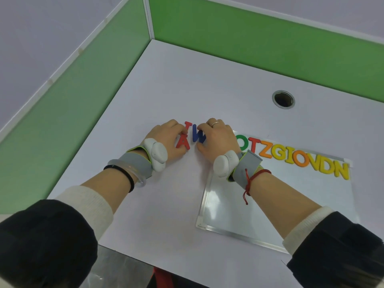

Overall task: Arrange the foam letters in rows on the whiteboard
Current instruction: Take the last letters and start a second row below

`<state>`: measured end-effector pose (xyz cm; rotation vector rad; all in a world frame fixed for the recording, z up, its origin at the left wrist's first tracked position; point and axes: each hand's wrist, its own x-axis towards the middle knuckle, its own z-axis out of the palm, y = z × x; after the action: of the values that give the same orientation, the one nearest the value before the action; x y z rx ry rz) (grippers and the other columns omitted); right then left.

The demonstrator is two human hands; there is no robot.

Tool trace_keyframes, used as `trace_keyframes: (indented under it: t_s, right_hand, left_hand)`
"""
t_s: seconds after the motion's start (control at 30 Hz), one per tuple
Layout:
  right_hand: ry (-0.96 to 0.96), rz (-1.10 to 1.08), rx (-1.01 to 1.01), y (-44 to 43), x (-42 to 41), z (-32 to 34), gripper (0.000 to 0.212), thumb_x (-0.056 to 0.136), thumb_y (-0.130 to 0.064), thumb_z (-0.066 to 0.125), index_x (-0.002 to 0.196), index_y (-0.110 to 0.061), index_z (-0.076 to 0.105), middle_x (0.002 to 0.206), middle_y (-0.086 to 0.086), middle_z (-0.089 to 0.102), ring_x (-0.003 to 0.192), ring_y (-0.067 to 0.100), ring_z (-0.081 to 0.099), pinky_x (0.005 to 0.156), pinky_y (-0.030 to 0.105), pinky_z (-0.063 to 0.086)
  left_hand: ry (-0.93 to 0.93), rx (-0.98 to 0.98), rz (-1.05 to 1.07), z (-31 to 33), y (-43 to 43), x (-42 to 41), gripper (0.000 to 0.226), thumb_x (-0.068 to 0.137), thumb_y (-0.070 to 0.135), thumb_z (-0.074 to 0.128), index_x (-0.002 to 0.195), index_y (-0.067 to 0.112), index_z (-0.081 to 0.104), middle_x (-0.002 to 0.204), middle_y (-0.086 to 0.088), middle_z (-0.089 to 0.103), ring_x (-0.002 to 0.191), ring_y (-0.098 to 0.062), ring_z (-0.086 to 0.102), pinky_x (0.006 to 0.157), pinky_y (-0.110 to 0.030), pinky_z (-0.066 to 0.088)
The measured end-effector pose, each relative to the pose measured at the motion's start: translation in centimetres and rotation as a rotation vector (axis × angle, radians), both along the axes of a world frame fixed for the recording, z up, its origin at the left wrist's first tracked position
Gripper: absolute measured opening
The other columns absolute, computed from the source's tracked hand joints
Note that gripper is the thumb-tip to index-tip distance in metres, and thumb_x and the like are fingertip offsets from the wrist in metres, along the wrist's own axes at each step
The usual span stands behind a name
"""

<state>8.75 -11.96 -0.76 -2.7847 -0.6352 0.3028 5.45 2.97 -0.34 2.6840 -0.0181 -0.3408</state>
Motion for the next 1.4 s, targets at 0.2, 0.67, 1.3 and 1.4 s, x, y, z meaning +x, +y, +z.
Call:
trace_keyframes:
  t_s: [0.2, 0.67, 1.3, 1.4]
  right_hand:
    - [0.045, -0.044, 0.01, -4.3, 0.0, 0.5, 0.032, 0.085, -0.02, 0.054, 0.116, -0.012, 0.057, 0.115, 0.009, 0.056, 0.108, 0.027, 0.049, 0.093, 0.035, 0.039]
    - [0.079, -0.078, 0.087, -10.1, -1.5, 0.7, 0.035, 0.081, -0.016, 0.058, 0.116, -0.013, 0.059, 0.111, 0.012, 0.058, 0.106, 0.03, 0.05, 0.086, 0.036, 0.039]
    - [0.054, -0.004, 0.087, -10.7, -2.6, 0.1, 0.03, 0.08, -0.019, 0.062, 0.109, -0.012, 0.064, 0.111, 0.012, 0.06, 0.108, 0.031, 0.051, 0.091, 0.039, 0.041]
    - [0.047, -0.007, 0.078, -10.9, -2.6, 0.0, 0.03, 0.08, -0.021, 0.063, 0.109, -0.013, 0.065, 0.111, 0.011, 0.059, 0.109, 0.031, 0.05, 0.091, 0.038, 0.04]
  left_hand:
    - [0.009, 0.019, -0.073, 0.3, -3.4, 0.9, 0.04, 0.08, 0.021, 0.059, 0.119, 0.015, 0.054, 0.126, -0.005, 0.054, 0.109, -0.026, 0.057, 0.095, -0.034, 0.042]
    - [0.0, 0.035, -0.219, 0.3, -9.3, 1.3, 0.038, 0.082, 0.024, 0.057, 0.119, 0.016, 0.054, 0.12, -0.006, 0.057, 0.107, -0.027, 0.056, 0.093, -0.034, 0.042]
    - [-0.004, 0.115, -0.246, -0.7, -9.3, 0.8, 0.037, 0.08, 0.025, 0.057, 0.115, 0.019, 0.053, 0.115, -0.005, 0.058, 0.107, -0.026, 0.054, 0.099, -0.036, 0.033]
    - [0.004, 0.111, -0.232, -0.6, -9.3, 0.8, 0.036, 0.08, 0.024, 0.058, 0.115, 0.017, 0.052, 0.113, -0.006, 0.059, 0.104, -0.027, 0.054, 0.098, -0.037, 0.035]
